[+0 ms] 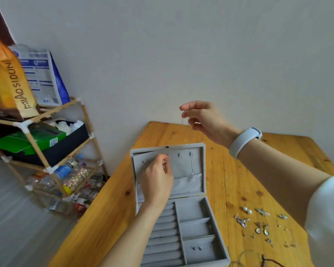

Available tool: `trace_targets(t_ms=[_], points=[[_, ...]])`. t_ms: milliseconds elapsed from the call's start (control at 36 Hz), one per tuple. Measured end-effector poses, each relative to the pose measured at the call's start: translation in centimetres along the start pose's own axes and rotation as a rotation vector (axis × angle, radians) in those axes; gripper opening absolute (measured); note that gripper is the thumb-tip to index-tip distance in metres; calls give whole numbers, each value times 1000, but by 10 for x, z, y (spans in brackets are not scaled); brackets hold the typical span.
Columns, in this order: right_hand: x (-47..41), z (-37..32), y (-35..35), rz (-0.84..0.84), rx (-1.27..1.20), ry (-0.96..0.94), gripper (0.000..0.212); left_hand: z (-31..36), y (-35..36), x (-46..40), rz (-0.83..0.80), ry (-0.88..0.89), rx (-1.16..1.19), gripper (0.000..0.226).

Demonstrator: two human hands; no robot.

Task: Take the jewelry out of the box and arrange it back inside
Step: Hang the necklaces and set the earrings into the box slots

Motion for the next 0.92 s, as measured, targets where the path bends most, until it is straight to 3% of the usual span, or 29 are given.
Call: trace_targets(t_ms=[111,222,306,694,917], points=[[-1,-6,0,23,-72,-18,21,-7,14,14,-136,182,-196,20],[2,-2,1,19,-72,-11,22,-14,24,27,-127,350,-484,24],[6,6,4,10,-28,7,20,-18,25,33,-130,392,-572,19],[23,41,12,-117,393,-91,16,-31,18,41,-148,397,-574,22],[20,24,16,-116,242,-223,14,-34,18,42,-173,392,-535,25]])
Point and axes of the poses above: each hand's wrist, its own x-axis away from the middle knuckle, its own y-axis out of the palm, z = x × y, the point moved 2 cm from there along -x, towards the middle knuckle
